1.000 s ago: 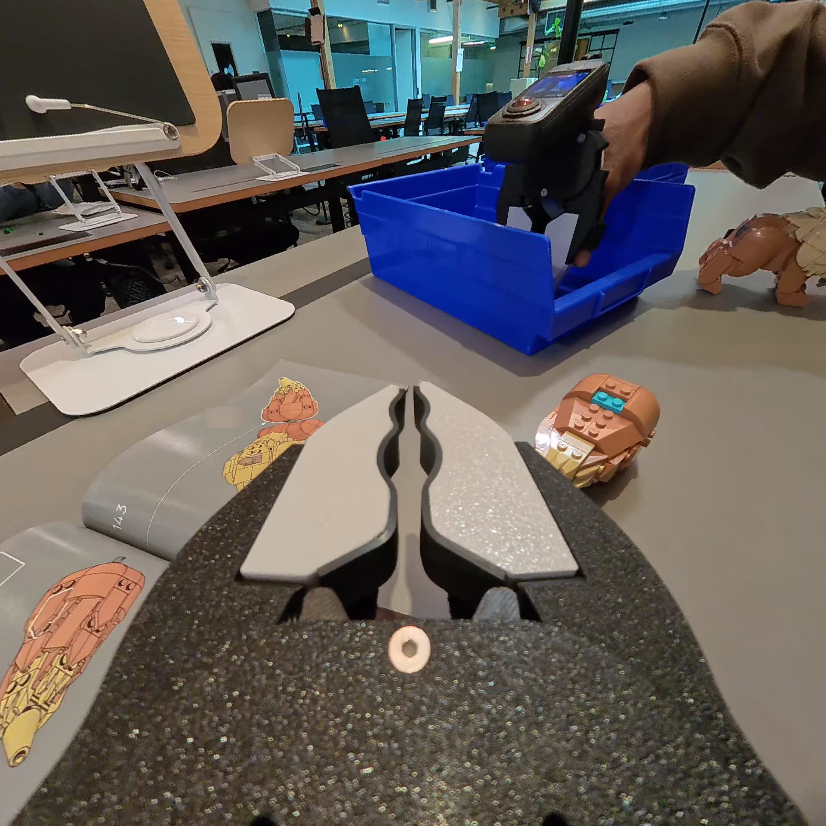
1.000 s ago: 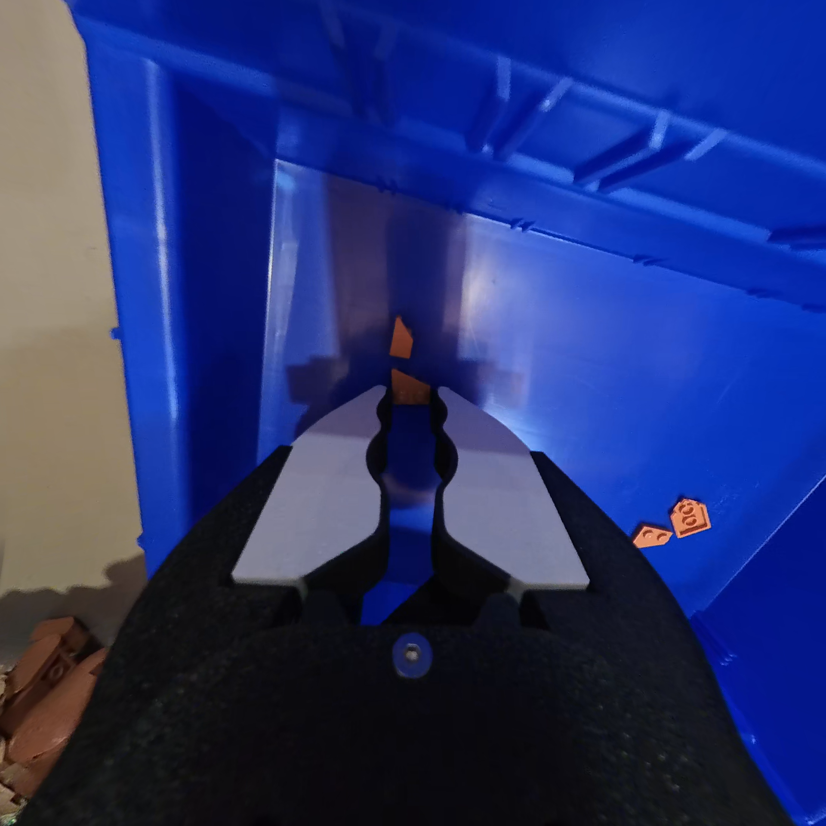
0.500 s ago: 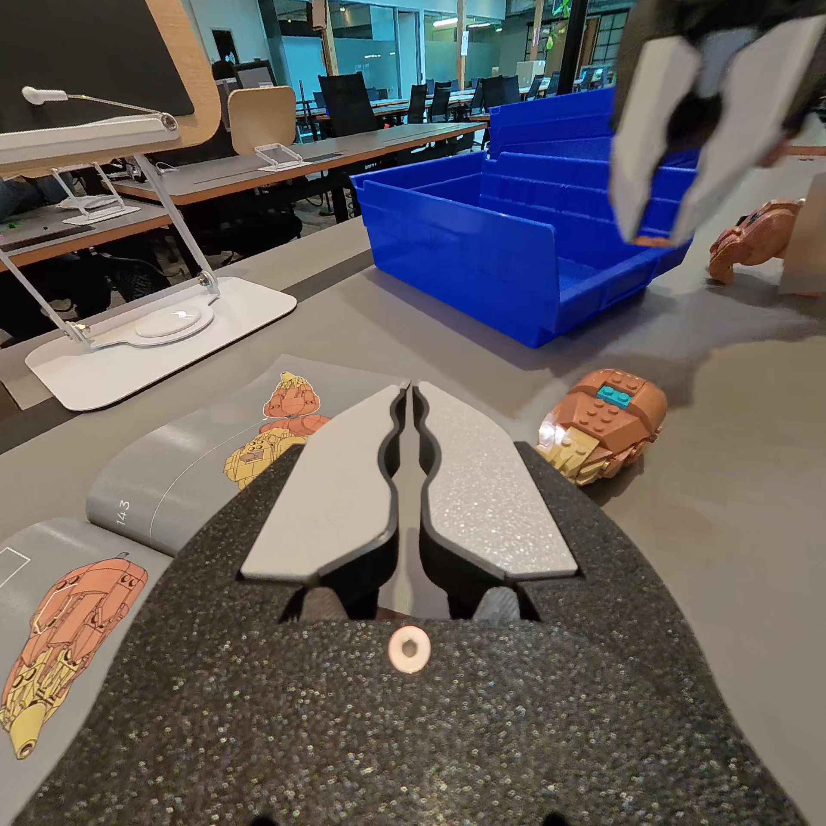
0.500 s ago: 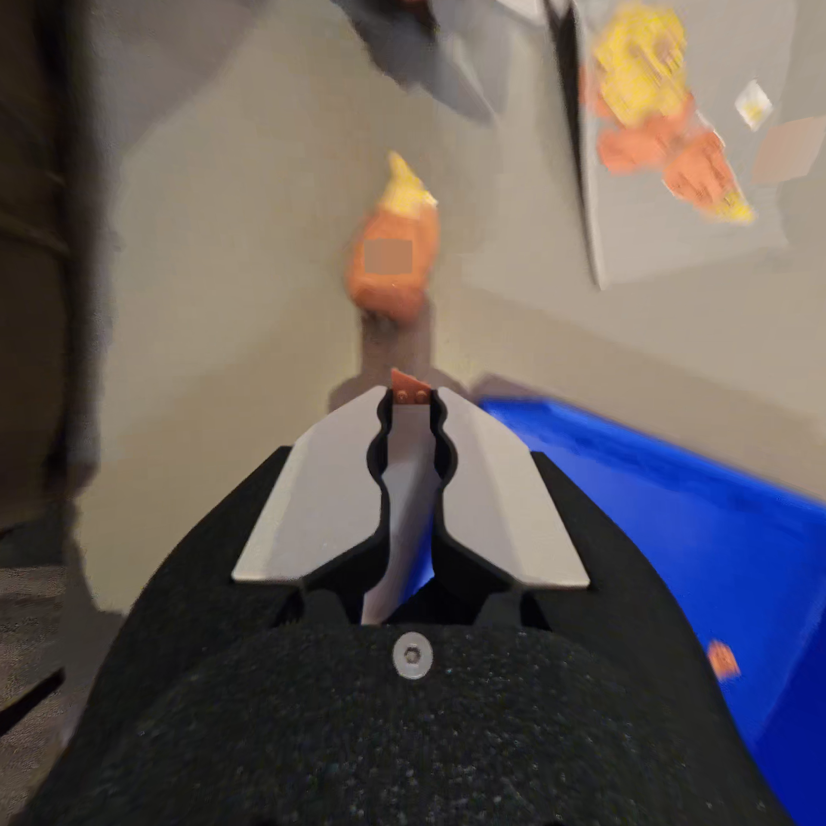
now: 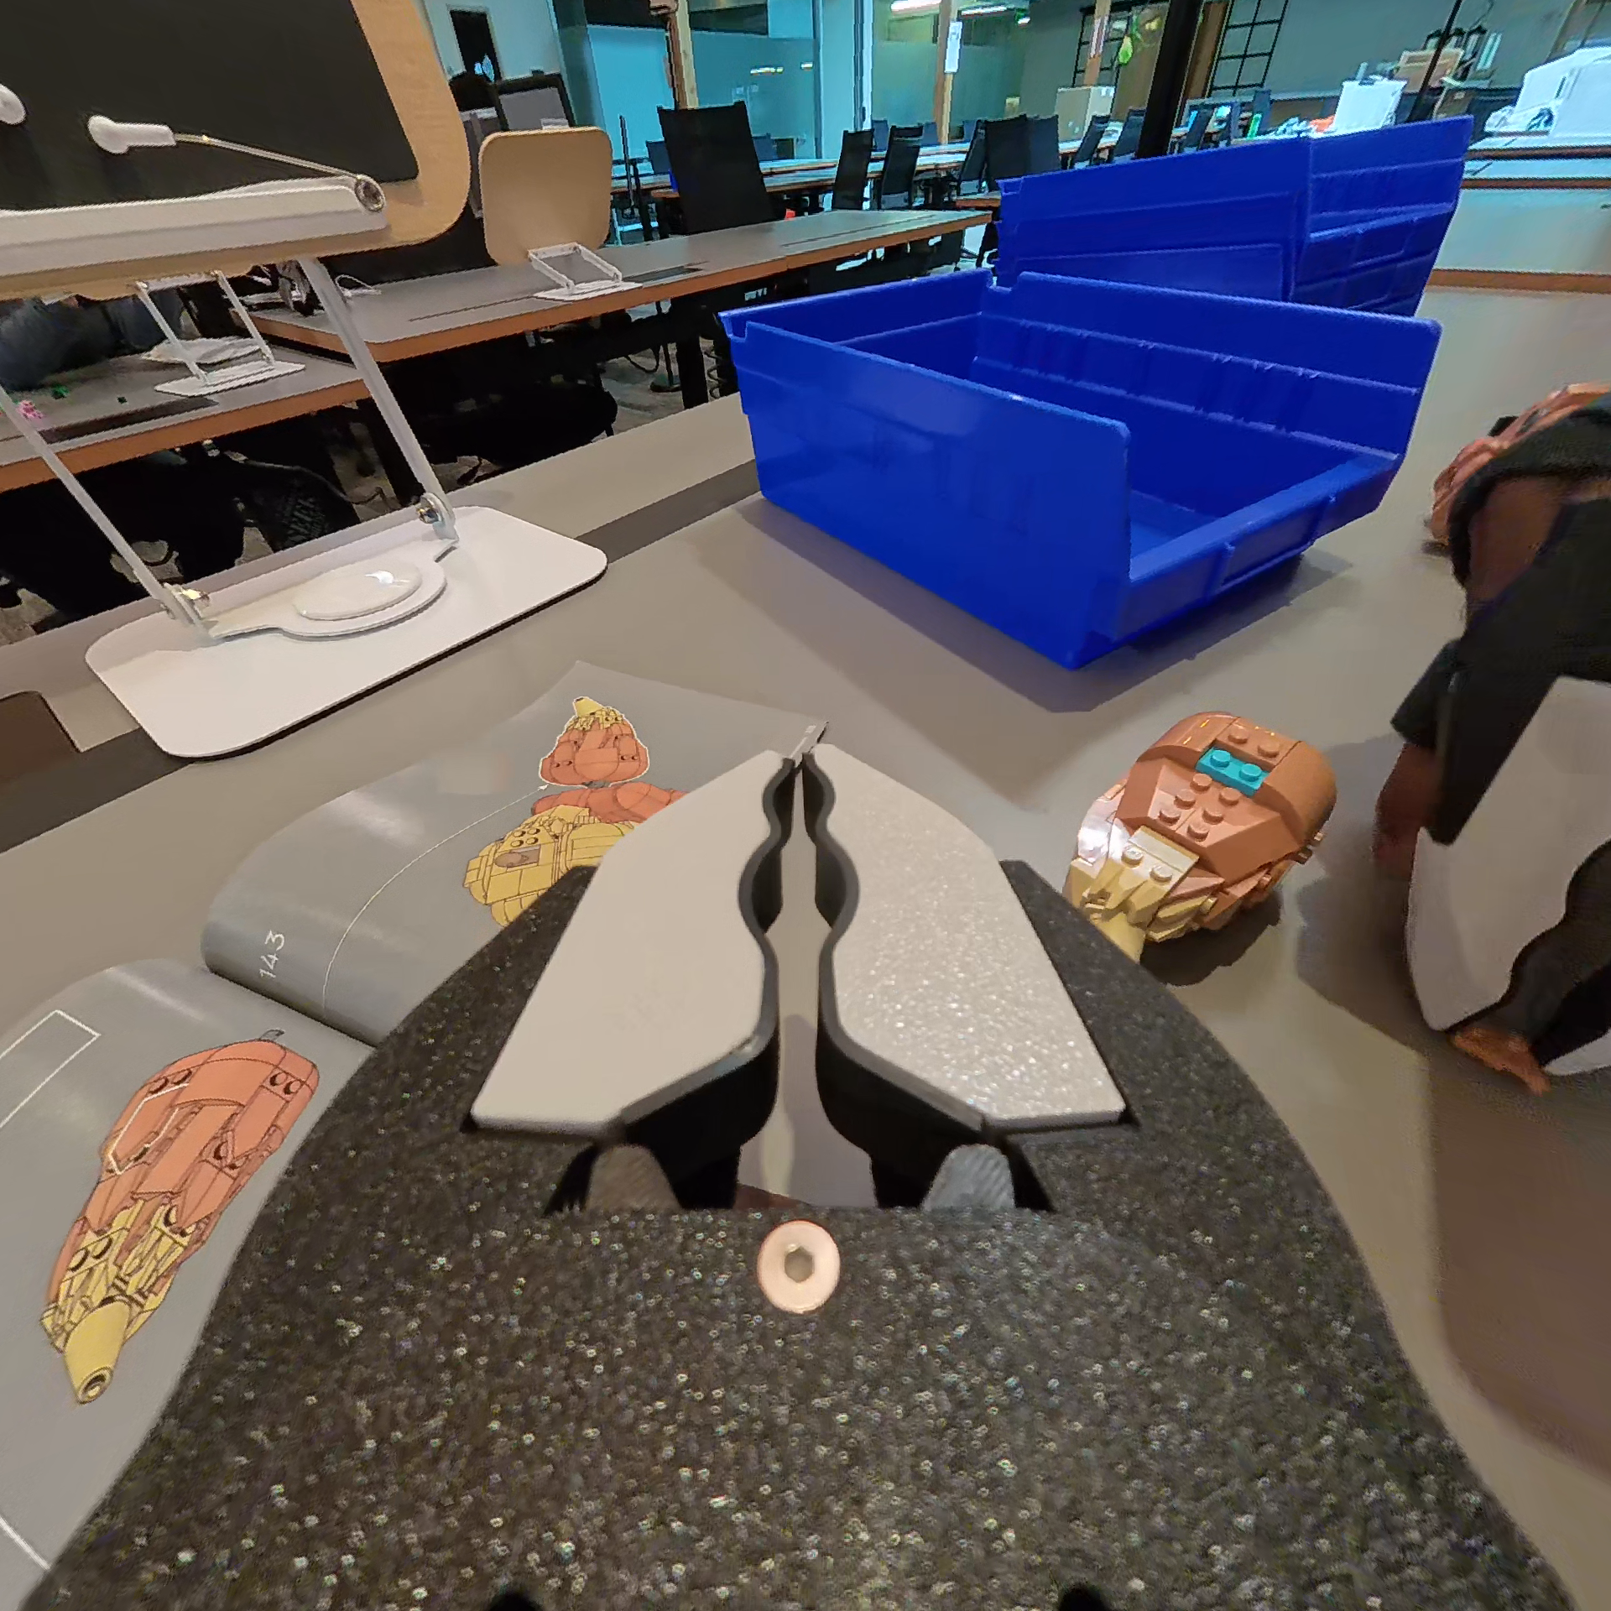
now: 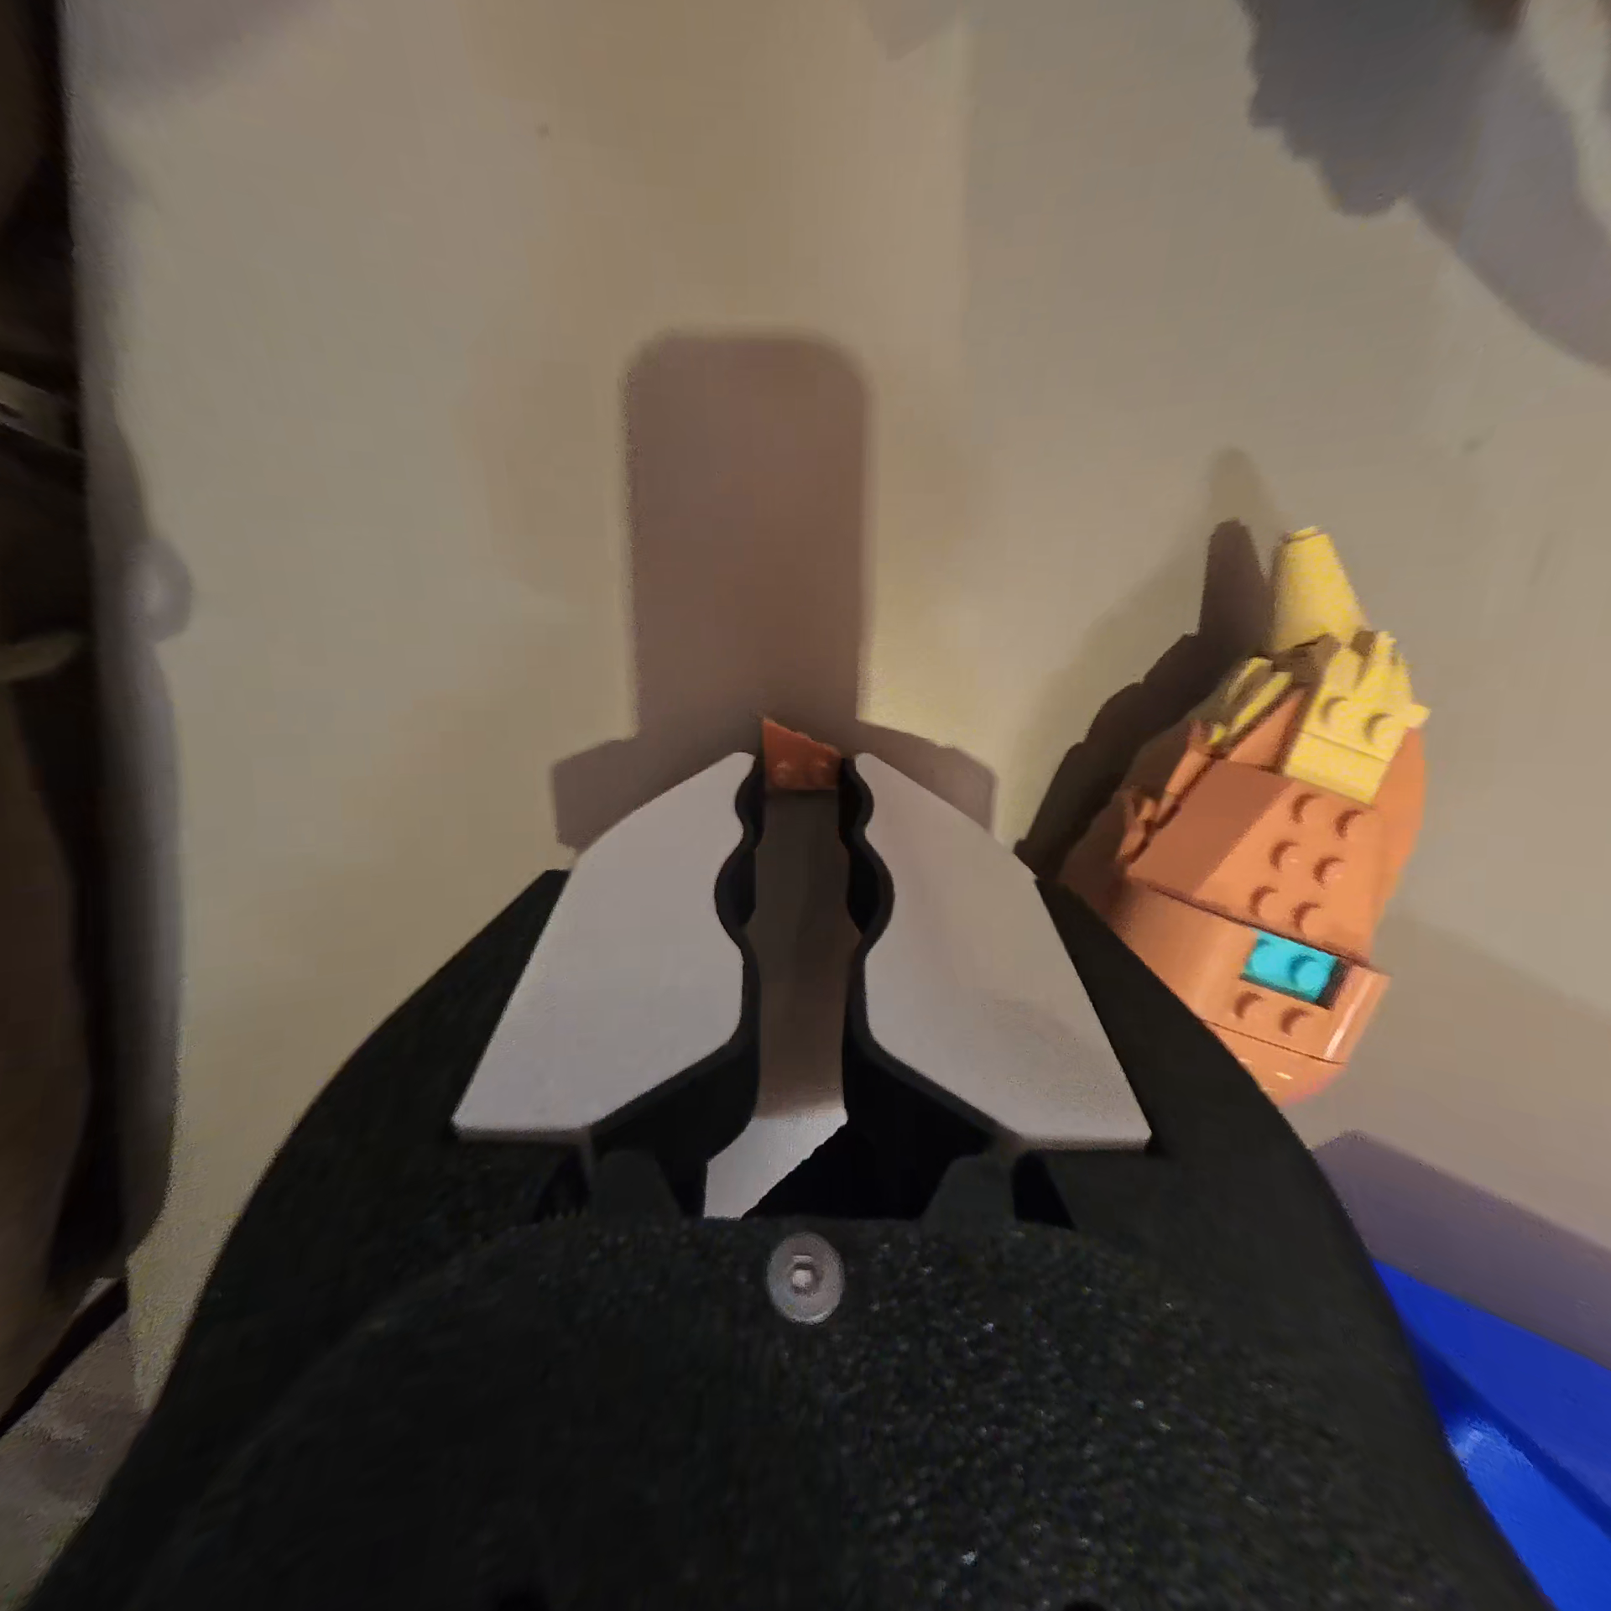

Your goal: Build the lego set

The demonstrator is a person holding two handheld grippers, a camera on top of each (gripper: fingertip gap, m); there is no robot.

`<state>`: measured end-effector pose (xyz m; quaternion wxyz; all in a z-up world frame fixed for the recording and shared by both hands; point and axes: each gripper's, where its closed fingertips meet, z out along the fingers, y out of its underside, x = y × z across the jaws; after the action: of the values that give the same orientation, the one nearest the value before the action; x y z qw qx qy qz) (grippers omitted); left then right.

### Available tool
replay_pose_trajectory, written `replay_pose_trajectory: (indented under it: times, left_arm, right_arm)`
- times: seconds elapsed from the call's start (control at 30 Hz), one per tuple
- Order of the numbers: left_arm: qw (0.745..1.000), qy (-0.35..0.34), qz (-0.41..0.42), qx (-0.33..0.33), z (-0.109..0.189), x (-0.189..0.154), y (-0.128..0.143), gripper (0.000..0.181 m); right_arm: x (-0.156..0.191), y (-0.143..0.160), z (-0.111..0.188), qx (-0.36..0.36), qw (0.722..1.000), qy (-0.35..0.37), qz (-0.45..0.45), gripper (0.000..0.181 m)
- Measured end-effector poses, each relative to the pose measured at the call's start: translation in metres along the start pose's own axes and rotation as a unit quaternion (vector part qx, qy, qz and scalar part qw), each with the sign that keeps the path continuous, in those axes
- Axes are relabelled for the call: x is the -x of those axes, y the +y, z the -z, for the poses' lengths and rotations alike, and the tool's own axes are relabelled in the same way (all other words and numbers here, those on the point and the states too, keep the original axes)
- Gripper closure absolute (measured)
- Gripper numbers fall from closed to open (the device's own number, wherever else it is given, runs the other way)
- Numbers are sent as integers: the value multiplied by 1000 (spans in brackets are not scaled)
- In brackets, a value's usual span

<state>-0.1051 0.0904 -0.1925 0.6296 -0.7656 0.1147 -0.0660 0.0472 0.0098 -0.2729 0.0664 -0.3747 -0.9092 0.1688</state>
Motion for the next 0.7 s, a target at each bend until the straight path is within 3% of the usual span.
replay_pose_trajectory:
  times: [0.23,0.33,0.4,0.47,0.57,0.7]
  left_arm:
    - [1000,-1,0,5,0,0,1,180]
    - [1000,-2,1,4,0,1,1,180]
    - [1000,-2,2,5,0,1,1,180]
    - [1000,-2,2,7,-1,1,2,180]
    - [1000,-1,-5,9,-2,0,3,180]
    - [1000,-2,-9,10,-2,-1,3,180]
  right_arm:
    - [5,8,11,-15,1000,-7,-21,149]
    - [2,20,52,-40,998,-25,-41,148]
    - [-23,36,95,-53,997,7,-58,148]
    - [-66,66,135,-41,994,70,-77,148]
    - [-146,146,169,58,975,163,-137,149]
    - [-211,235,158,163,951,141,-222,149]
